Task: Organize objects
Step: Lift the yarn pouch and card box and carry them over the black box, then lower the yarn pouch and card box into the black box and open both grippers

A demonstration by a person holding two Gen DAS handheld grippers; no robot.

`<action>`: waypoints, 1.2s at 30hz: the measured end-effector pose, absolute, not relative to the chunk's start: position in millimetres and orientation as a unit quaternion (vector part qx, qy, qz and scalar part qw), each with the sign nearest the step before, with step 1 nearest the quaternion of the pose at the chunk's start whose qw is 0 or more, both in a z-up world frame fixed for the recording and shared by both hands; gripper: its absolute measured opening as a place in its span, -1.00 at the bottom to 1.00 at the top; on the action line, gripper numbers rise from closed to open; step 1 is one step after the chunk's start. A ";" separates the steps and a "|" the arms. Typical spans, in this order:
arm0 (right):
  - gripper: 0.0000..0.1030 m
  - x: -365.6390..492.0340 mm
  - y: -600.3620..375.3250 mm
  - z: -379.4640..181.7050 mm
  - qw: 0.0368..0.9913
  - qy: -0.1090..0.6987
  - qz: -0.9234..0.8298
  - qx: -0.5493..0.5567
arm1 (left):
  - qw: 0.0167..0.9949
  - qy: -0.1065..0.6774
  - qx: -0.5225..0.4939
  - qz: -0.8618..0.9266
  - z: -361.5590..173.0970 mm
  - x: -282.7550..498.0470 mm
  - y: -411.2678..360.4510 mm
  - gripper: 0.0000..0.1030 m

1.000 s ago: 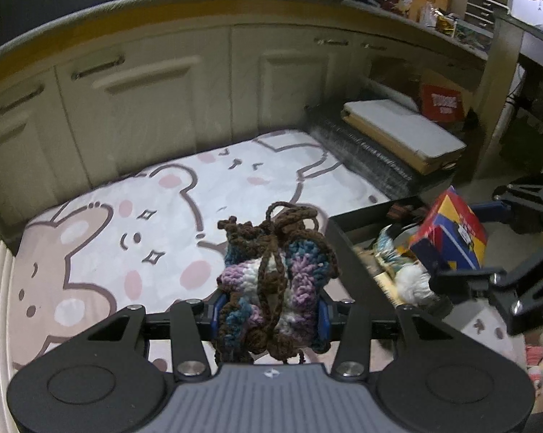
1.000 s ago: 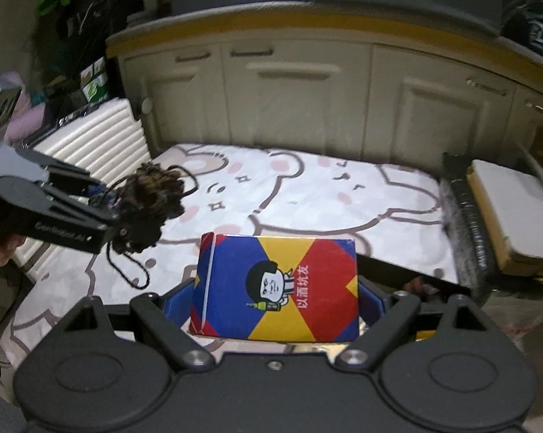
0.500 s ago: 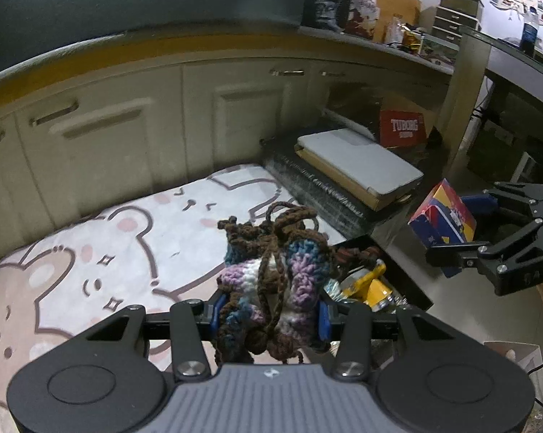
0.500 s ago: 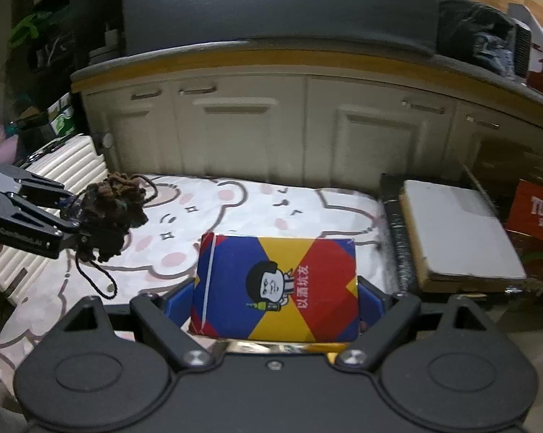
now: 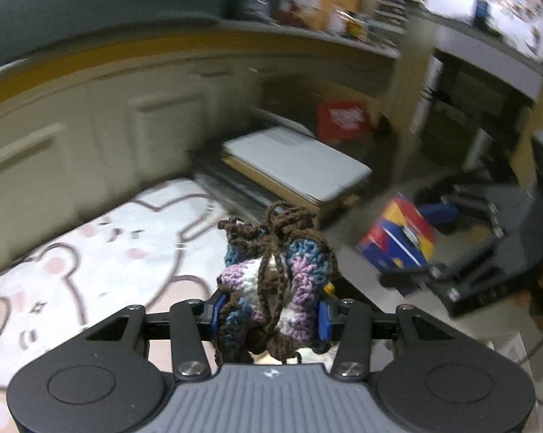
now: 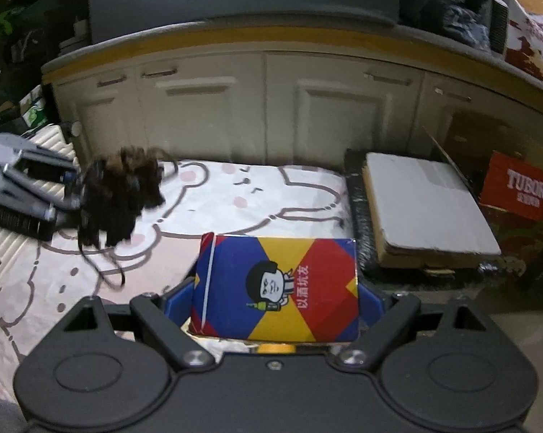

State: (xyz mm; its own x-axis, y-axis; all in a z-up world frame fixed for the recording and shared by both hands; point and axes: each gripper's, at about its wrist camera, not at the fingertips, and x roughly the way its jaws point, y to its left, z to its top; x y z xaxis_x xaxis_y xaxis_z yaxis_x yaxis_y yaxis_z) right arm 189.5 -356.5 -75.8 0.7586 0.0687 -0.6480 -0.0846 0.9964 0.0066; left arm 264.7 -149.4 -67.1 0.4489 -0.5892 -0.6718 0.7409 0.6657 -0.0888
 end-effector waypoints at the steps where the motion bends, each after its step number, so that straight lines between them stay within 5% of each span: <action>1: 0.75 189.1 -360.2 -76.4 0.938 0.345 0.036 -0.009 | 0.838 0.349 0.116 -0.403 -72.1 263.6 -157.4 -0.08; 18: 0.75 194.7 -392.5 -84.8 0.934 0.357 0.005 0.007 | 0.749 0.455 0.112 -0.468 -181.5 282.5 -241.6 -0.08; 21: 0.75 197.4 -391.0 -84.4 0.934 0.357 0.008 0.005 | 0.739 0.472 0.127 -0.464 -197.1 284.9 -238.6 0.10; 24: 0.75 199.1 -389.9 -84.1 0.934 0.358 0.013 0.004 | 0.743 0.471 0.123 -0.458 -197.3 287.6 -229.1 0.48; 36: 0.75 243.4 -350.1 -97.3 0.914 0.361 0.167 -0.079 | 0.711 0.463 0.113 -0.518 -169.5 284.9 -181.7 0.44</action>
